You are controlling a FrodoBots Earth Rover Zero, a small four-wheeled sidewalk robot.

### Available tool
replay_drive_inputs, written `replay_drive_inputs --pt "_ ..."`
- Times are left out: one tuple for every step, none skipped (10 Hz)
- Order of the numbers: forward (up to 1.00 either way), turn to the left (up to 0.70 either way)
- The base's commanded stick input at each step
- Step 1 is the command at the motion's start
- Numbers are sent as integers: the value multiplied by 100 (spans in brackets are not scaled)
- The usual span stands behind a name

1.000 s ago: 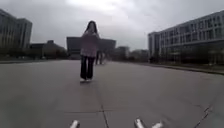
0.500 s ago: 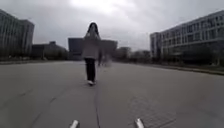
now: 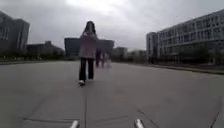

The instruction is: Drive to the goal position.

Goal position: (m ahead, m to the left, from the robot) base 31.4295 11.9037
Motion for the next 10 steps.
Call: replay_drive_inputs --pt "100 6" --pt "100 6" --pt "100 6" --pt "100 6" --pt "100 6" --pt "100 6" --pt "100 6" --pt "100 6" --pt "100 6" --pt "100 6"
